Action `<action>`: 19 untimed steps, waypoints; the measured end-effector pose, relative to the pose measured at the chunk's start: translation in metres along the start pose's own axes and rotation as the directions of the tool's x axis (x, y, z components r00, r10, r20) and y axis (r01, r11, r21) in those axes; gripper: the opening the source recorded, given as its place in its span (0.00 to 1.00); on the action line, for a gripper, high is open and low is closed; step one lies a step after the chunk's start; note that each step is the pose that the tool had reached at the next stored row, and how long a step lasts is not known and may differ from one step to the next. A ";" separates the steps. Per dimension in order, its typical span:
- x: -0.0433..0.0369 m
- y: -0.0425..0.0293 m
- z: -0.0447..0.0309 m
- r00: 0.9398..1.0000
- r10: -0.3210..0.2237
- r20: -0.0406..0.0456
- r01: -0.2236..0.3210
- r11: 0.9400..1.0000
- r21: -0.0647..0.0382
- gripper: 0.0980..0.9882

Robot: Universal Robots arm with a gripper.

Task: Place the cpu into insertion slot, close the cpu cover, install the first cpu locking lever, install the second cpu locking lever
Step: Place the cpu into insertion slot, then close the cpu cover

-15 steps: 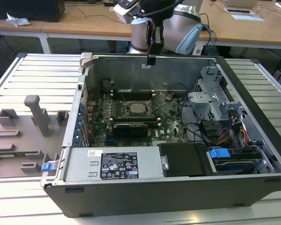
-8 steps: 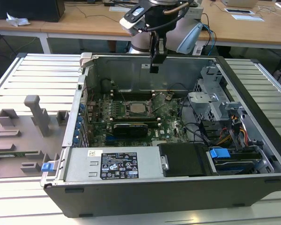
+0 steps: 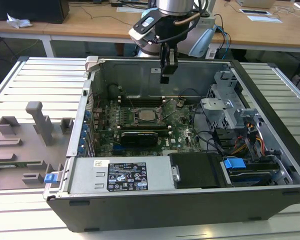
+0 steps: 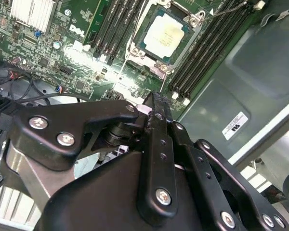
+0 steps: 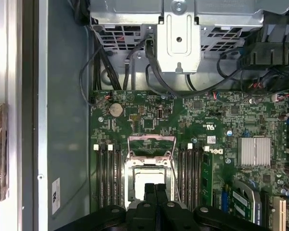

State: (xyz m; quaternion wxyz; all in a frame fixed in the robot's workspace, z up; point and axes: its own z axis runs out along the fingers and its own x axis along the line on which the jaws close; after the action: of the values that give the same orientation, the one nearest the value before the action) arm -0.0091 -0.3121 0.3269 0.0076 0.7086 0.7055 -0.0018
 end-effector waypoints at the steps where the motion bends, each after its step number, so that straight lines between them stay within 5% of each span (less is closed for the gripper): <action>1: 0.0000 0.0000 0.0017 1.000 0.000 0.000 0.000 1.000 0.000 0.01; 6: 0.0001 -0.0001 0.0126 1.000 0.000 0.000 0.000 1.000 0.000 0.01; 19: 0.0002 -0.0001 0.0133 1.000 0.000 0.000 0.000 1.000 0.000 0.01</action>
State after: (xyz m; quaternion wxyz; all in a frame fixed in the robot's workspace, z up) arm -0.0091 -0.3122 0.3136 0.0076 0.7086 0.7055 -0.0018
